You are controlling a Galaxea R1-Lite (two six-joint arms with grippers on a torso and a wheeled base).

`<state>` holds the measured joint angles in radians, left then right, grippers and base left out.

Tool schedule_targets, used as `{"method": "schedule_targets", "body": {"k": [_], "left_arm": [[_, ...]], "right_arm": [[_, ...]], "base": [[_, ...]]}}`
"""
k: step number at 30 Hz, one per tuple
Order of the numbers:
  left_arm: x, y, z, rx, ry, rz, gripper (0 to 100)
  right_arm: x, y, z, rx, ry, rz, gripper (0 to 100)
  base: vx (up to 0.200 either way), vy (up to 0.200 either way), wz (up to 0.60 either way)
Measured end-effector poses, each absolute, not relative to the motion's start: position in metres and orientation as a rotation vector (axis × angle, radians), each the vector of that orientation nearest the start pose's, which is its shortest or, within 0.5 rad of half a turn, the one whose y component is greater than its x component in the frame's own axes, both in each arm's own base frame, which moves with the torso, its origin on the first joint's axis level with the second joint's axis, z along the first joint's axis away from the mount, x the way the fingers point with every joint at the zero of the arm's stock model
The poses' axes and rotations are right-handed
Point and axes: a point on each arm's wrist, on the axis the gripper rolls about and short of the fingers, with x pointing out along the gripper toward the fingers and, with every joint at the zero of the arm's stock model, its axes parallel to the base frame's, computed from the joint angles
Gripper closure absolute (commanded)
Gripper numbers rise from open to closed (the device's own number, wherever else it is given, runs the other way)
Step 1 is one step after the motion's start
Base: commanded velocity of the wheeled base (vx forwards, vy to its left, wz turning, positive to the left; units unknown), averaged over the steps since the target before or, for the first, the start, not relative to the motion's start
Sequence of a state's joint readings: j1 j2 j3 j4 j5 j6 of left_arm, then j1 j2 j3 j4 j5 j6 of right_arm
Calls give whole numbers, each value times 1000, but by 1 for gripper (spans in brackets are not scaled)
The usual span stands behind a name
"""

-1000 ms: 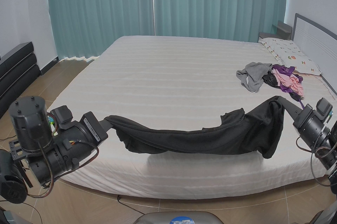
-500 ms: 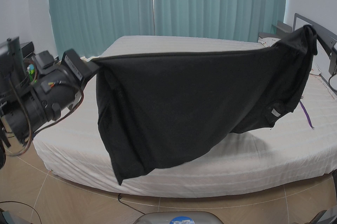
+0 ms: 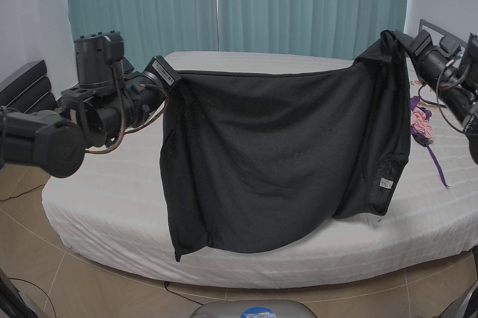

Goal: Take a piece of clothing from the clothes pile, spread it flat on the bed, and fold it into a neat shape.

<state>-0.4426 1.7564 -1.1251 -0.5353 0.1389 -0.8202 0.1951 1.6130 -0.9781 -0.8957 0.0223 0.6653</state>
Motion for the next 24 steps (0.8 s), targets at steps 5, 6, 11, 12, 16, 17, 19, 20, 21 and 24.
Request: {"method": "schedule_targets", "body": {"k": [5,6,11,12,16,17,19,20,21,24], "left_arm": [[346,-153,223,-776,237,-215,100],[353,-154,219,-775,238,-211,100],[384,-161,199,-770,253,-186,100],[390,-162,192,-768,261,-178,100],[408,-167,164,-758,307,-152,100],[411,-168,158,-755,318,-145,100],[418,-170,140,-746,351,-128,100],[421,-170,134,-744,362,-121,100],[424,-170,124,-740,380,-110,100],[431,-172,101,-730,416,-90,100]], "right_arm": [[330,66,261,680,-157,266,100],[337,67,255,680,-148,260,100],[364,69,230,675,-100,230,100],[369,69,224,675,-88,223,100],[385,70,197,674,-48,200,100],[389,70,190,674,-39,196,100],[396,71,173,672,-9,180,100],[399,71,165,671,4,173,100],[402,71,155,670,26,162,100],[409,72,130,668,74,136,100]], "base": [[200,0,0],[200,0,0],[200,0,0],[200,0,0],[50,0,0],[0,0,0],[0,0,0],[0,0,0],[0,0,0],[0,0,0]]}}
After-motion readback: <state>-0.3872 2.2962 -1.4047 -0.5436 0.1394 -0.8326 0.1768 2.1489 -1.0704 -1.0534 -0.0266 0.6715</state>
